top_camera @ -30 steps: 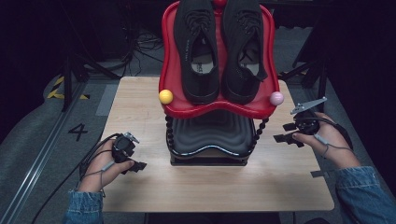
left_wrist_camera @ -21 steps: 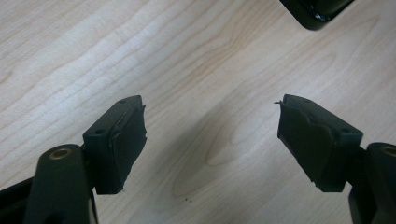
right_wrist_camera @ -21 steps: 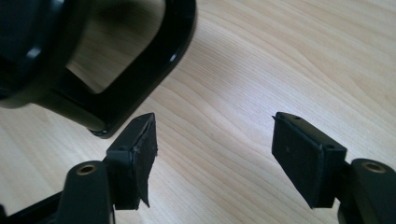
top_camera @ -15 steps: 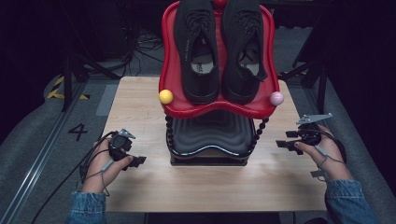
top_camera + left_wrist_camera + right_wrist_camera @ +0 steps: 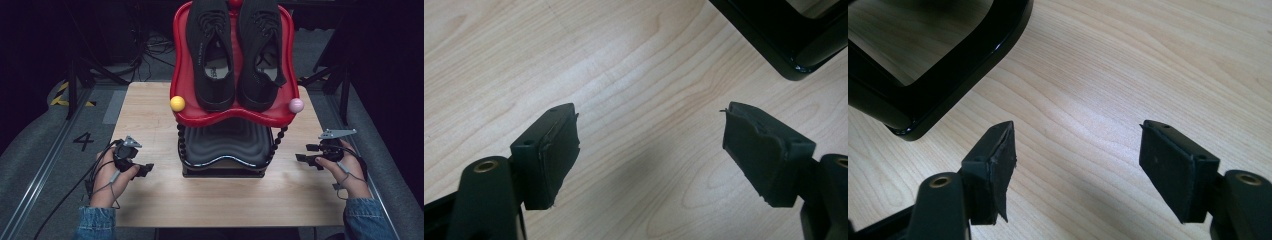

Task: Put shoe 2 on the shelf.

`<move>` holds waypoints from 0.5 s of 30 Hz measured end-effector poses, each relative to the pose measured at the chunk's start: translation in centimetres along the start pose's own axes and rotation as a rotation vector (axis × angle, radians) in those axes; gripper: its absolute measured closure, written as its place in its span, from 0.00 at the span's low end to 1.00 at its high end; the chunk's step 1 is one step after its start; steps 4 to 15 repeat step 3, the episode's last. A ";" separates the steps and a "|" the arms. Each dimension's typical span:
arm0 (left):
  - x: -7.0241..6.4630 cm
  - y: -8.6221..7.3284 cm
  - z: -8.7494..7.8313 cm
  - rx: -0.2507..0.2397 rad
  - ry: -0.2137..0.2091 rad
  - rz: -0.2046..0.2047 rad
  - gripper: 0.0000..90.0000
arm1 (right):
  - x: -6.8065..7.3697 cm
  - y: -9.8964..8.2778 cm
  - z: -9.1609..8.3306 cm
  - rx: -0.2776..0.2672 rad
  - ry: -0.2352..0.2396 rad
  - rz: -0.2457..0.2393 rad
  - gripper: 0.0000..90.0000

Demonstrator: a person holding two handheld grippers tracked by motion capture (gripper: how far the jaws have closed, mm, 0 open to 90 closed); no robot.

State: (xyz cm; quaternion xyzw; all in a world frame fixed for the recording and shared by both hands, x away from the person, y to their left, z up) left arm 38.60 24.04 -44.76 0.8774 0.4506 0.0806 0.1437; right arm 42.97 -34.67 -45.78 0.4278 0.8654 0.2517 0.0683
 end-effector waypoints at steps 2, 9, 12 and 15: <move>0.1 0.0 0.0 0.012 0.007 -0.001 0.25 | 0.0 0.0 0.0 -0.012 -0.003 -0.009 0.36; 0.1 0.0 0.1 0.011 0.006 0.001 0.25 | 0.1 0.0 -0.1 -0.021 0.000 -0.005 0.36; 0.1 0.0 0.1 0.011 0.006 0.001 0.25 | 0.1 0.0 -0.1 -0.021 0.000 -0.005 0.36; 0.1 0.0 0.1 0.011 0.006 0.001 0.25 | 0.1 0.0 -0.1 -0.021 0.000 -0.005 0.36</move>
Point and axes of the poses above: each handheld gripper's, and its own axes: z roughly forward along the jaws, y roughly out of its top, x roughly to its left, the point moved 4 cm from there along z, roughly forward along the jaws, and after that the axes turned 14 degrees about x, right-handed, at the moved point
